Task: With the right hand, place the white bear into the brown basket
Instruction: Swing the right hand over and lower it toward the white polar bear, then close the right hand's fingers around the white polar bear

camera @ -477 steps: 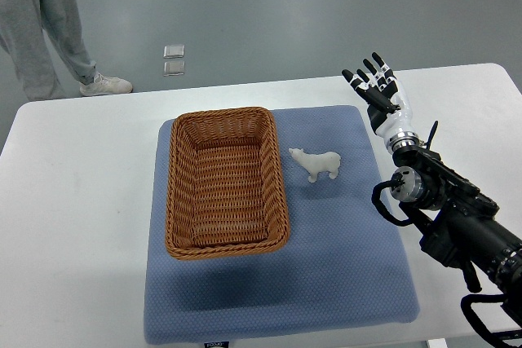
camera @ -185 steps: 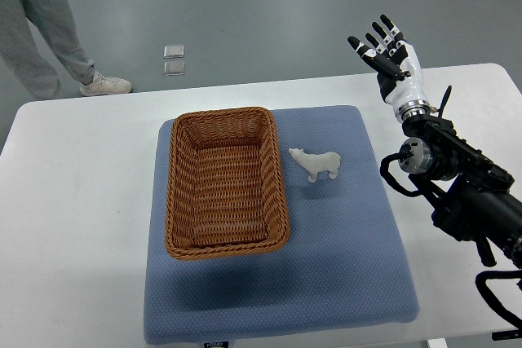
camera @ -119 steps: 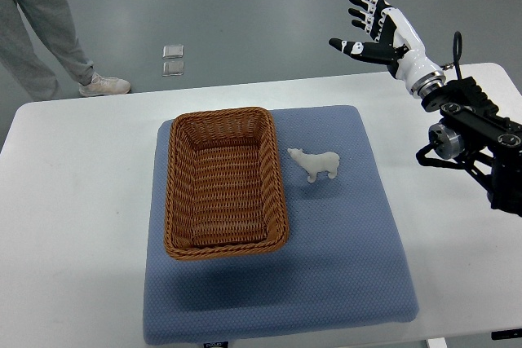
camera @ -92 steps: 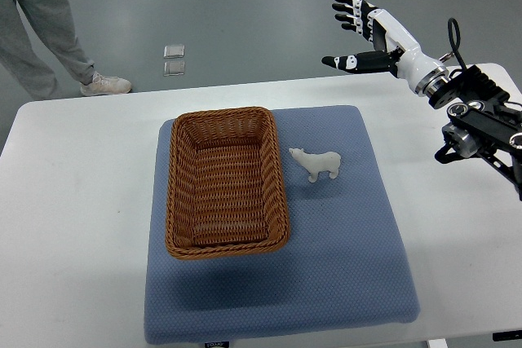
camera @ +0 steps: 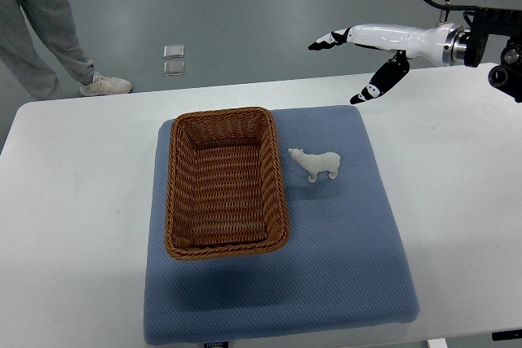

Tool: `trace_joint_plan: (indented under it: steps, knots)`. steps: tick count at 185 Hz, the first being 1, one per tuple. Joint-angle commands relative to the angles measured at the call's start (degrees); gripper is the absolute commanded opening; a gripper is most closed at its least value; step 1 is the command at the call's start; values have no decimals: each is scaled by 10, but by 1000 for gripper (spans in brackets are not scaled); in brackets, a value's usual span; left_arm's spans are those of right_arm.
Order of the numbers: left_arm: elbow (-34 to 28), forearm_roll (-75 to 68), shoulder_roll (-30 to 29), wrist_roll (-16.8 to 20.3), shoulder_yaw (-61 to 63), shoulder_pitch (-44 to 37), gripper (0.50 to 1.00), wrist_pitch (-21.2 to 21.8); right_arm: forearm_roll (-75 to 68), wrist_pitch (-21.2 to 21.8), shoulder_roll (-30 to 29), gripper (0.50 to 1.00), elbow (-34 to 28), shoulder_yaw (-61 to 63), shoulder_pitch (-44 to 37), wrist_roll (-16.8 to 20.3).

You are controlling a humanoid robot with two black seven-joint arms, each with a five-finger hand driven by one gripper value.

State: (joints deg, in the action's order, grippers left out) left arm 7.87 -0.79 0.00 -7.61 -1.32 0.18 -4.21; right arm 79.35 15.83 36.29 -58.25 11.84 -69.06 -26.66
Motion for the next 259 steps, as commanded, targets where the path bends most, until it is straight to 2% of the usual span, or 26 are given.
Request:
trace_joint_plan:
  steps: [1, 44, 67, 84, 130, 220, 259]
  knots:
    - [-1, 0, 0, 0, 0, 0, 1000, 0, 63, 39, 1, 919, -3, -3, -16, -2]
    - [0, 0, 0, 0, 0, 0, 1000, 0, 70, 31, -18, 919, -63, -1, -5, -1]
    - [0, 0, 0, 0, 1, 0, 1000, 0, 75, 27, -41, 917, -70, -3, 22, 11]
    - [0, 0, 0, 0, 1, 0, 1000, 0, 74, 27, -52, 917, -64, -2, 44, 44]
    - [0, 0, 0, 0, 1, 0, 1000, 0, 71, 24, -71, 917, -30, 6, 88, 83]
    - [0, 0, 0, 1, 1, 0, 1000, 0, 69, 17, -105, 913, -1, 8, 107, 102]
    - [0, 0, 0, 0, 1, 0, 1000, 0, 70, 4, -126, 868, 26, 8, 116, 102]
